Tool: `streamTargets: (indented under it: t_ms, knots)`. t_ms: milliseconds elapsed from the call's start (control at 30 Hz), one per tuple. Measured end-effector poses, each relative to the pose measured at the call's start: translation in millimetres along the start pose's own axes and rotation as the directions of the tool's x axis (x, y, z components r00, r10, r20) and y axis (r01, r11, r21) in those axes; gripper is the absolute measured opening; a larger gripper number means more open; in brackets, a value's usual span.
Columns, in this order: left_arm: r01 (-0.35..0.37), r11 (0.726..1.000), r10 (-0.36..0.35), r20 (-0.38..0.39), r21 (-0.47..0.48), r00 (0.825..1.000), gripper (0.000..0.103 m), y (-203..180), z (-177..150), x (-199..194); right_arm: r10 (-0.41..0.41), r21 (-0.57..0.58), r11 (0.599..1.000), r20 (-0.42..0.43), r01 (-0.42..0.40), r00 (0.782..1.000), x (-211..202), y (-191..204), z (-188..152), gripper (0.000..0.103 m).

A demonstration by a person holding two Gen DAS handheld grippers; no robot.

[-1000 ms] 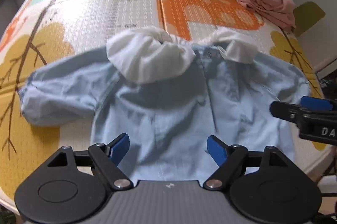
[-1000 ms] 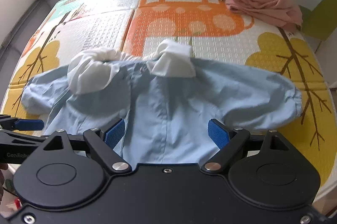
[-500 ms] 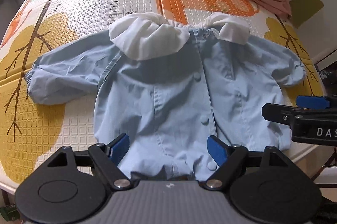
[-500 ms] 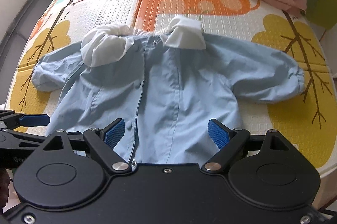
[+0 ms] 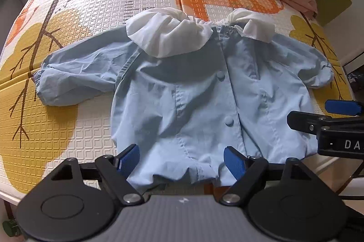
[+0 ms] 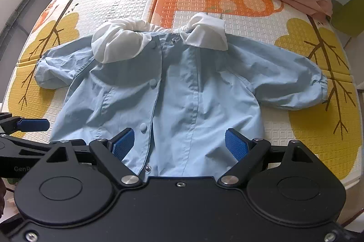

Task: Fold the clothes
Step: 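Move the right gripper out to the gathered cuff of the sleeve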

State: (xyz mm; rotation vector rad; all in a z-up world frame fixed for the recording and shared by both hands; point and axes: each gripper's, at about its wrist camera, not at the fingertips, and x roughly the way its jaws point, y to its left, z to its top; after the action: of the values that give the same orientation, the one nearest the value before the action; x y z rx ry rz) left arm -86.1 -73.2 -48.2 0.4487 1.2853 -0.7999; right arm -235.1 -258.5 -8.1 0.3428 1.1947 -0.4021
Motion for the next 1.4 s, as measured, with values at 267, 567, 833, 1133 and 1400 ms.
streamTargets:
  t_ms: [267,567,833,1133,1400]
  knots:
    - [0.013,1.000,-0.013,-0.007,0.001,1.000,0.083,4,1,2,-0.009,0.003,1.000,-0.004,0.009,1.000,0,2,0,0.086]
    - [0.049,0.999,-0.049,0.021,-0.005,0.999,0.083,-1,9,2,0.010,0.043,0.999,0.045,-0.012,0.999,-7,-10,1,0.086]
    - [0.081,0.995,-0.084,0.039,0.059,0.996,0.083,-26,19,8,-0.048,0.092,0.995,0.105,0.038,0.993,-13,-42,3,0.086]
    - [0.212,0.971,-0.219,0.063,0.112,0.974,0.079,-56,35,22,-0.103,0.227,0.972,0.172,0.063,0.980,-13,-105,-5,0.086]
    - [0.245,0.951,-0.262,0.070,0.187,0.963,0.075,-84,46,36,-0.186,0.308,0.945,0.220,0.113,0.957,-6,-165,-11,0.085]
